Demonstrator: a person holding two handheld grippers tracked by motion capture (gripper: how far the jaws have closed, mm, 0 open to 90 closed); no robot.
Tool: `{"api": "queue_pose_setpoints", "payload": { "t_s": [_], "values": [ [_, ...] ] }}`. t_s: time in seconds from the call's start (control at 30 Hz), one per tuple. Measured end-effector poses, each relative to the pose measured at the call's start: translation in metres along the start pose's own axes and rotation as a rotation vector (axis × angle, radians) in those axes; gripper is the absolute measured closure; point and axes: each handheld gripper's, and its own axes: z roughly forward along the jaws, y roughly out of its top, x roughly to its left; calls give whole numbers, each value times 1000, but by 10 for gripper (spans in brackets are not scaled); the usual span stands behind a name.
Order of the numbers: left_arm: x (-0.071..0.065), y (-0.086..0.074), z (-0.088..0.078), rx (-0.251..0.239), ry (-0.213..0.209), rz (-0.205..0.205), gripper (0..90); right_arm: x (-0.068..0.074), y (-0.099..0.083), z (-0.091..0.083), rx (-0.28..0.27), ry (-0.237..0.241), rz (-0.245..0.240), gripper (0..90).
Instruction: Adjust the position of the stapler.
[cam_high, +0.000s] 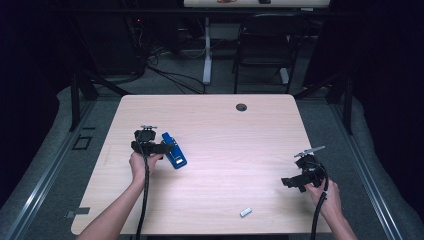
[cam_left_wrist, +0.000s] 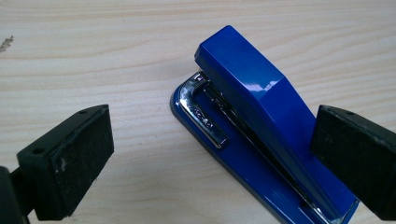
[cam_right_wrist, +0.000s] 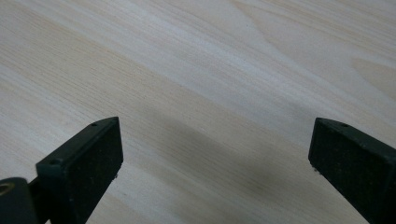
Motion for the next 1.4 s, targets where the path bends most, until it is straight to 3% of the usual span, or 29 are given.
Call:
{"api": "queue_pose_setpoints", "payload": {
  "t_s": [0.27,0.37,0.57,0.63,0.67,0.77,1.0,1.13,1.4],
  "values": [
    [-8,4,5,-3,-12,10,4,1,0,0,1,0,-2,26],
    [-16,5,11,29,-11,48,15,1,0,0,0,6,-5,27],
    [-21,3,14,49,-17,72,38,2,0,-1,4,10,-14,29],
    [-23,3,14,49,-36,89,85,3,-1,-2,3,9,-14,30],
    [-25,3,13,51,-54,111,185,3,-1,-1,-4,10,-12,31],
    [-30,3,13,54,-47,141,239,2,-1,-1,3,10,-11,31],
    [-28,2,13,55,-72,127,253,2,-1,-2,8,14,-18,35],
    [-21,1,14,49,-127,97,279,2,-2,-2,9,10,-15,38],
    [-23,3,13,67,-127,106,290,2,-2,-2,9,7,-17,42]
  ]
}}
